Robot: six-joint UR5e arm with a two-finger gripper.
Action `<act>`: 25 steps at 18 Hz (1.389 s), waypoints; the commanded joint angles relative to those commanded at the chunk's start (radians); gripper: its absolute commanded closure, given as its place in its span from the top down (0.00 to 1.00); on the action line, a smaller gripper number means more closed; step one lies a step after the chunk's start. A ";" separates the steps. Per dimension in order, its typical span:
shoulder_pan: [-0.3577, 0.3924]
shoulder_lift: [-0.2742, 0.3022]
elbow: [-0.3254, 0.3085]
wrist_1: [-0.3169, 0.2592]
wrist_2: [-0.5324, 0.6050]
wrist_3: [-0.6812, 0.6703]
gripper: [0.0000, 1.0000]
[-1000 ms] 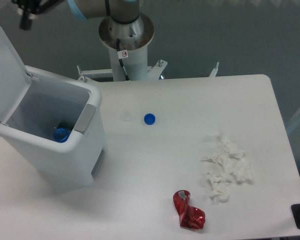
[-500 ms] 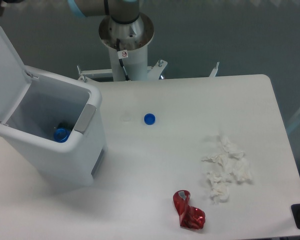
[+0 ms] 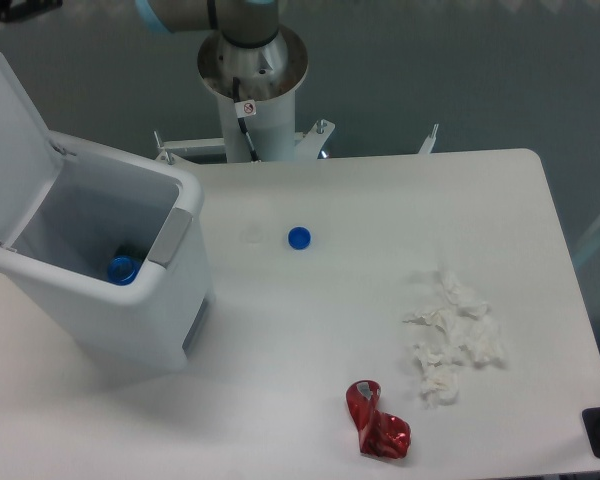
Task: Close the trash can
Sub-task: 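Position the gripper behind the raised lid of the trash can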
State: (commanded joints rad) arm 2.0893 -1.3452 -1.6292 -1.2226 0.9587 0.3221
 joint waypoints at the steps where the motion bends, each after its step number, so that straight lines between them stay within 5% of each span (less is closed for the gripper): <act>1: 0.000 -0.005 0.002 0.000 0.002 0.000 0.00; 25: 0.008 0.001 0.014 -0.002 0.047 -0.034 0.00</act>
State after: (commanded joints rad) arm 2.0970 -1.3438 -1.6153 -1.2241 1.0062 0.2884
